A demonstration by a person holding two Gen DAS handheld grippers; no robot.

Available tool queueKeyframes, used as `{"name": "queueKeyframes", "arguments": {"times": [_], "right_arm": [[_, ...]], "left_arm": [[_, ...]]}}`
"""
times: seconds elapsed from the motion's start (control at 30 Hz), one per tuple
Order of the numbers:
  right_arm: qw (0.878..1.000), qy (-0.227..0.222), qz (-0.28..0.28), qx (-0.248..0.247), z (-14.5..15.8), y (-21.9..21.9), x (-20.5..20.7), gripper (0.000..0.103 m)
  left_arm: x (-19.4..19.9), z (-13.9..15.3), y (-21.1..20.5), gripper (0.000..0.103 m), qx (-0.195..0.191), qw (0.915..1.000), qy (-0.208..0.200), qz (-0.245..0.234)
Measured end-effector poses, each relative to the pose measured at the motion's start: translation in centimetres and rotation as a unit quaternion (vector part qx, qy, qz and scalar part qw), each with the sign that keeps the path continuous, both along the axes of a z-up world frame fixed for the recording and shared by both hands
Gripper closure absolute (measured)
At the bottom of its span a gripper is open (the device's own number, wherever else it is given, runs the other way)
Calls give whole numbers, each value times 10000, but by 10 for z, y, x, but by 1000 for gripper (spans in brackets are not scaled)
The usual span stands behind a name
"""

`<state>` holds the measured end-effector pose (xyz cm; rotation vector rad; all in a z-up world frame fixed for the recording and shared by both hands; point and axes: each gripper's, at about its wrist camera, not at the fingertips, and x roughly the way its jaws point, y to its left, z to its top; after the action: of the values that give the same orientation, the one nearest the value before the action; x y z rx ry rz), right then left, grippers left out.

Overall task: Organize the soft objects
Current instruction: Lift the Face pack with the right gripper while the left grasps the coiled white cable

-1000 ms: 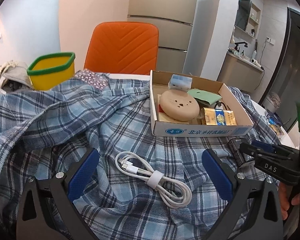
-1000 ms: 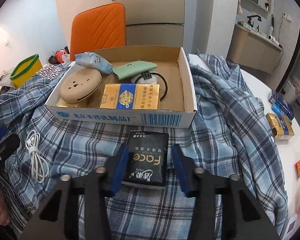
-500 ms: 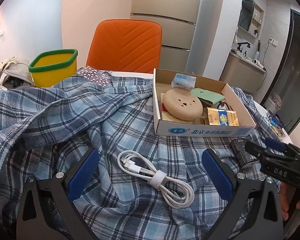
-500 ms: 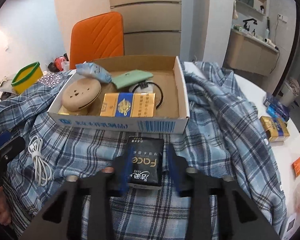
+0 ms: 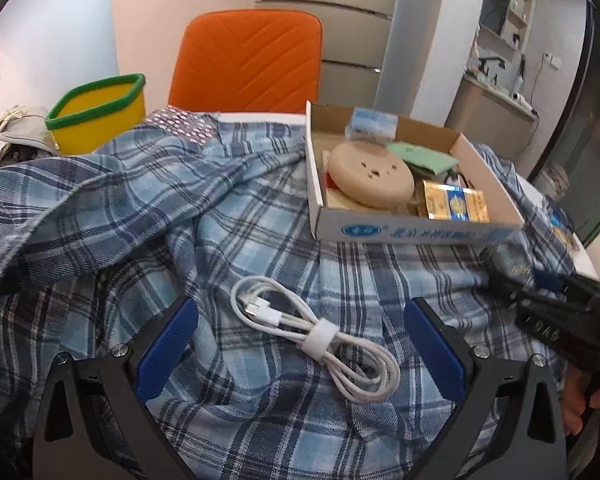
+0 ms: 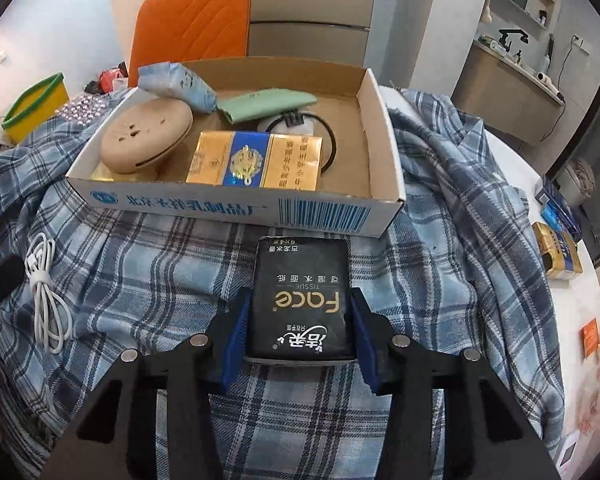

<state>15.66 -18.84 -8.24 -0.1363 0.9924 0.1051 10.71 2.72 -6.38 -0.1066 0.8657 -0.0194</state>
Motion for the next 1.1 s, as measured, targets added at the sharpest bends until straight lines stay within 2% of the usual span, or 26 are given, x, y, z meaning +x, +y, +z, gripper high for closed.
{"name": "queueKeyframes", "arguments": {"times": [0.17,0.23,0.4,0.5,0.6,0.63,0.67,0.7,0.83,0.97,1.03,1.1], "right_arm": [[9981,-584,-101,187,21,-9,-15,54],[9964,-800,-94,269,31,-11,-22,54],[9950,-938,-133,319,41,-18,-29,54],[9954,-868,-132,371,40,-19,-29,54],[9960,-801,-117,382,37,-19,-28,54],[9961,-794,-112,380,36,-18,-28,54],[9961,-795,-109,375,36,-19,-28,54],[9961,-795,-108,376,36,-19,-28,54],[9964,-759,-106,359,35,-19,-27,54],[9962,-789,-108,352,35,-18,-27,54],[9958,-830,-117,362,35,-19,-28,54],[9956,-854,-123,354,36,-19,-28,54]], "left_arm": [[0,-5,0,1,-71,9995,277,-101],[1,-9,-1,1,44,9990,444,-70],[4,-14,2,1,-27,9984,559,5],[6,-17,2,17,-129,9978,654,-68],[3,-15,-5,37,-18,9979,606,-234],[1,-14,-9,47,80,9979,591,-258],[-1,-11,-12,63,135,9979,551,-303],[-3,-9,-14,71,132,9979,516,-359],[-5,-6,-14,80,25,9978,495,-445],[-3,-4,-3,86,-359,9972,508,-414],[-2,-4,-1,86,-396,9970,550,-384],[-2,-6,0,81,-389,9970,609,-282]]}}
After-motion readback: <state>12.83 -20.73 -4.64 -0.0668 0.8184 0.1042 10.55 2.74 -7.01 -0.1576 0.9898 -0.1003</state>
